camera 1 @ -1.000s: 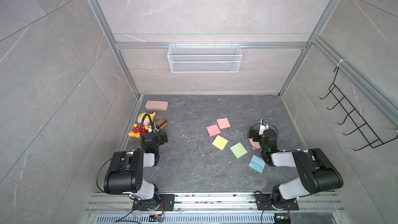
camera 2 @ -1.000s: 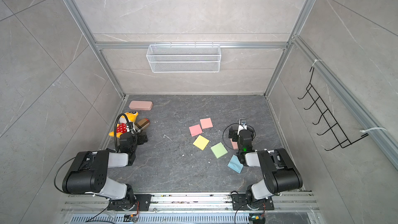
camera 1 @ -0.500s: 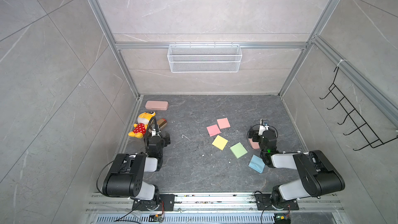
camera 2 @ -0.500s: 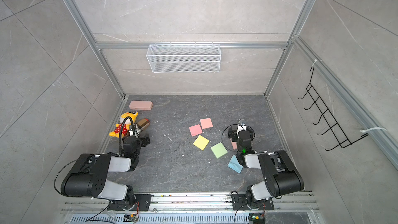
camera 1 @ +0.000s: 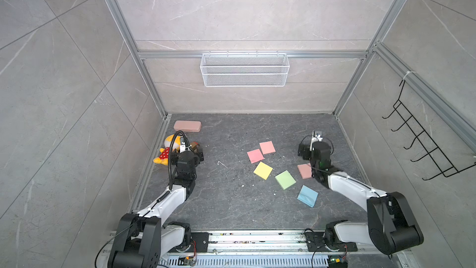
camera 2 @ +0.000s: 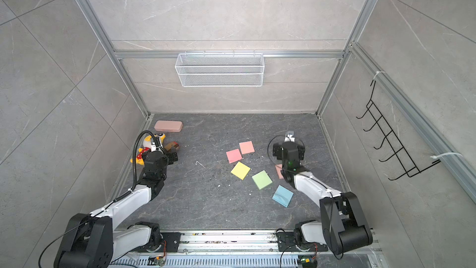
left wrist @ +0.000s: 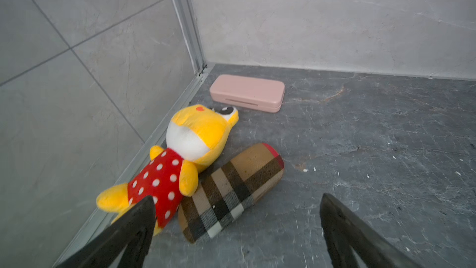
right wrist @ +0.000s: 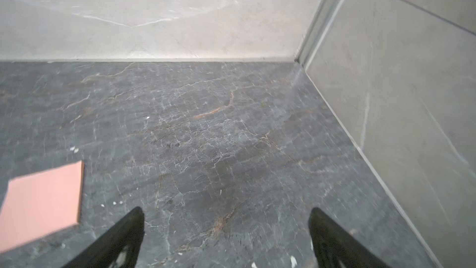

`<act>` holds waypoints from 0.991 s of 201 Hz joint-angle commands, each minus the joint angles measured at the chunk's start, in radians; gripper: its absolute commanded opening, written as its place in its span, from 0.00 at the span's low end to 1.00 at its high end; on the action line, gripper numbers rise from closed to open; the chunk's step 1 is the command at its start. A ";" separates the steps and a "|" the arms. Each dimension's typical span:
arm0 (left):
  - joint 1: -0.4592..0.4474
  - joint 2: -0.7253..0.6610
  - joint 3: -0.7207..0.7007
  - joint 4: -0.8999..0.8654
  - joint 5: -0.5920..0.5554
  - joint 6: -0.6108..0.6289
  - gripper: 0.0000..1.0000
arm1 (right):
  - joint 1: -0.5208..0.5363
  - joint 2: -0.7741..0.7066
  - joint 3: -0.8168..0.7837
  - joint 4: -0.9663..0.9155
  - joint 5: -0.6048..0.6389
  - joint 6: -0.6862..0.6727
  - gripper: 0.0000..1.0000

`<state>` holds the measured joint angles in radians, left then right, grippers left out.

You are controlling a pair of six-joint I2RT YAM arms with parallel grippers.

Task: Tear off pages from different memo pads
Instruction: Adjust the memo pad at the center of the board.

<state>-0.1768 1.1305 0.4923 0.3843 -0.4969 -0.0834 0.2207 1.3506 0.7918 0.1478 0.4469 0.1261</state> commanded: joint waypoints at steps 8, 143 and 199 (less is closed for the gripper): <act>-0.001 -0.038 0.242 -0.424 -0.018 -0.203 1.00 | 0.008 0.162 0.366 -0.860 0.104 0.395 0.99; -0.280 0.221 0.497 -0.705 0.498 -0.371 0.81 | 0.318 0.011 0.186 -0.684 -0.413 0.504 0.57; -0.437 0.446 0.535 -0.583 0.670 -0.435 0.74 | 0.369 0.170 0.208 -0.623 -0.409 0.686 0.41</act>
<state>-0.5854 1.5139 0.9695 -0.2710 0.0608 -0.4843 0.5816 1.4792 0.9836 -0.5159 0.0502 0.6880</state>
